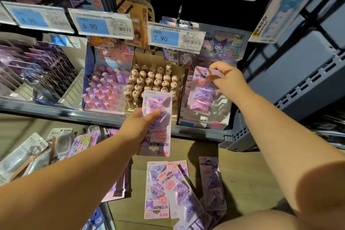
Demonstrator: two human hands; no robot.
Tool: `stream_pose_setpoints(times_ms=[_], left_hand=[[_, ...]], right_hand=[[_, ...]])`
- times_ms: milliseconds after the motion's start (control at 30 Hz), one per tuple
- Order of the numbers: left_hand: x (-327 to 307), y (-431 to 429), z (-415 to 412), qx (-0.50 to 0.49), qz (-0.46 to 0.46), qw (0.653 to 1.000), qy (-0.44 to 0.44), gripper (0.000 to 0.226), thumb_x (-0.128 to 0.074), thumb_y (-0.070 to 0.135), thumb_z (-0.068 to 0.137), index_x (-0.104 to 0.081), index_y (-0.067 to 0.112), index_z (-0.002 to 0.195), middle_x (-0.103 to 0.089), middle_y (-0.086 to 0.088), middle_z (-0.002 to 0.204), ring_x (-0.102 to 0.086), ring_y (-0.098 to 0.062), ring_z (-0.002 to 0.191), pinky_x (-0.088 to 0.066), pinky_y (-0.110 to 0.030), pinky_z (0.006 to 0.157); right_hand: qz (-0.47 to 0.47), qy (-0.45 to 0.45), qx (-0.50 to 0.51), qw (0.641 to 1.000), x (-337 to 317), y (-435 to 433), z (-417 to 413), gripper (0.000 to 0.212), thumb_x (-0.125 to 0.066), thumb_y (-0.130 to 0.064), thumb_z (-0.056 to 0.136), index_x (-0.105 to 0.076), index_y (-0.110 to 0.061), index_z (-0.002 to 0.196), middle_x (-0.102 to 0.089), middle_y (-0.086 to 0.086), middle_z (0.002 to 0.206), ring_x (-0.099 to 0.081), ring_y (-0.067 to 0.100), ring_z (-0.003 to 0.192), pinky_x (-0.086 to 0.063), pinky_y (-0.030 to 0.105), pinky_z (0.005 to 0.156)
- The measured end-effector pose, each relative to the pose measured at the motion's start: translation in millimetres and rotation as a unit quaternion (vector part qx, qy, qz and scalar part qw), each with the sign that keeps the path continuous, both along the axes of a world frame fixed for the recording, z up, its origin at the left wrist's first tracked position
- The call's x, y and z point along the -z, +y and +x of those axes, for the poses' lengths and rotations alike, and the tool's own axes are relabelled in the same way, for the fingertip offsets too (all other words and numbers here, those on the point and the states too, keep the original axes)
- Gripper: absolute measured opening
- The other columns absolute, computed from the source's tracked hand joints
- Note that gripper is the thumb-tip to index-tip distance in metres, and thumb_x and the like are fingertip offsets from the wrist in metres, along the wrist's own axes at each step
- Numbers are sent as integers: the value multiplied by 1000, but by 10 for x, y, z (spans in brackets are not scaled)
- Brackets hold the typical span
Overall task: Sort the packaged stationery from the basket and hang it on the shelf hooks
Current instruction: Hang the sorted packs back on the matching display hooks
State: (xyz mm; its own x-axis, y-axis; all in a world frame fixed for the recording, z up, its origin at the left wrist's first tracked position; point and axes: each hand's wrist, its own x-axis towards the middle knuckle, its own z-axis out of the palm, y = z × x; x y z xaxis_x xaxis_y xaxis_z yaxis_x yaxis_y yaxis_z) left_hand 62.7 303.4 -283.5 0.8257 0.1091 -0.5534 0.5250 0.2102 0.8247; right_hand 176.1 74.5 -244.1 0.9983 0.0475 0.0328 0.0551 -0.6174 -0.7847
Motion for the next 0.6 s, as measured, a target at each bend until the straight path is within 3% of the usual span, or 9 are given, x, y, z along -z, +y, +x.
stream_pose_setpoints(times_ms=[67, 133, 200, 300, 367, 467, 600], left_hand=[[-12, -5, 2, 0, -1, 1000, 6, 29, -67, 27, 90, -62, 11, 114, -67, -7, 77, -59, -12, 38, -40, -19, 33], [-9, -5, 7, -4, -2, 1000, 10, 26, -68, 27, 90, -62, 13, 111, -67, -7, 77, -59, -12, 38, -40, -19, 32], [18, 11, 14, -6, -6, 1000, 11, 29, -70, 29, 88, -63, 13, 112, -71, -9, 82, -65, -17, 46, -45, -23, 37], [52, 37, 24, -7, -4, 1000, 10, 35, -71, 30, 87, -63, 13, 116, -72, -12, 90, -69, -21, 54, -48, -26, 41], [50, 47, 23, -6, -2, 1000, 8, 35, -71, 29, 87, -63, 11, 116, -72, -13, 90, -68, -19, 52, -46, -22, 39], [31, 42, 20, -6, -5, 1000, 7, 34, -70, 27, 88, -63, 10, 117, -71, -12, 87, -67, -18, 50, -44, -20, 36], [-11, 30, 6, -4, -11, 1000, 5, 34, -68, 24, 89, -62, 6, 117, -70, -13, 84, -66, -16, 48, -45, -20, 37]], right_hand=[[-30, -20, 23, 999, 55, 17, 29, 19, -60, -16, 94, -61, -35, 88, -54, 2, 99, -56, 23, 72, -57, 44, 71], [-81, -40, 21, 996, 96, 48, 39, 10, -58, -22, 95, -67, -25, 99, -59, 8, 101, -57, 27, 81, -55, 45, 77], [-106, -46, 12, 993, 127, 74, 43, 17, -57, -20, 95, -68, -12, 104, -64, 13, 103, -60, 29, 91, -53, 42, 83], [-144, -38, 1, 989, 117, 94, 19, 19, -53, -20, 96, -70, -12, 99, -66, 13, 95, -62, 33, 89, -53, 41, 82], [-158, -24, -3, 987, 124, 104, 17, 19, -53, -18, 96, -71, -14, 102, -68, 11, 103, -61, 31, 96, -51, 36, 89], [-100, 11, 16, 995, 152, 116, -30, 23, -59, -17, 95, -69, -12, 115, -65, 3, 121, -58, 16, 108, -38, 13, 96], [-115, 7, 13, 993, 233, 103, -70, 23, -57, -20, 96, -71, -17, 114, -65, -4, 124, -56, 14, 117, -32, 10, 96]])
